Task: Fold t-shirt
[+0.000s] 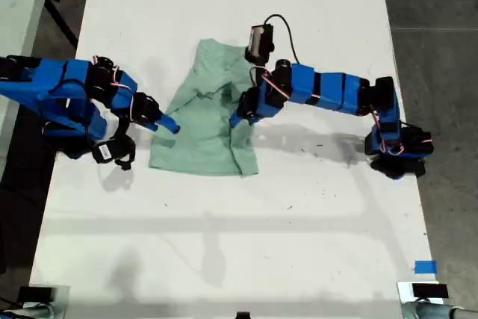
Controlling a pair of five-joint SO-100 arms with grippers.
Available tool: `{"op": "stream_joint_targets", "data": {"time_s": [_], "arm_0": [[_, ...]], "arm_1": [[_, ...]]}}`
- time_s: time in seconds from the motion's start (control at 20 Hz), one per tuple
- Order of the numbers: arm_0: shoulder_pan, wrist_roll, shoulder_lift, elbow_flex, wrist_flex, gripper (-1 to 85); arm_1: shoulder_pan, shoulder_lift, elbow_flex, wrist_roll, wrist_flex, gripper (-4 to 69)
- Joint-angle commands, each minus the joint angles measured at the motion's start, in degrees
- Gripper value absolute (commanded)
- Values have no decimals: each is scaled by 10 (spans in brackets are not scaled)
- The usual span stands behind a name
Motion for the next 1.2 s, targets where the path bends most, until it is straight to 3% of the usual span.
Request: {"op": "stream_joint_targets", "data": {"time_s": [0.0, 0.45, 0.75, 0.8, 0.9, 1.05, 1.15], "arm_0": [[12, -33, 48, 53, -24, 284], [-13, -61, 61, 175, -75, 274], [-38, -66, -51, 192, -166, 249], [-42, -63, -71, 194, -186, 208], [-47, -64, -105, 188, -201, 7], [-45, -70, -109, 174, -187, 0], [-32, -79, -127, 118, -119, -1]], "arm_1": [[12, 73, -32, -18, 36, 197], [30, 154, 20, -47, 73, 171], [31, 170, 35, -49, 73, 164], [31, 172, 40, -48, 73, 162], [30, 178, 51, -46, 72, 160], [29, 185, 68, -42, 69, 156], [29, 186, 75, -41, 67, 155]]}}
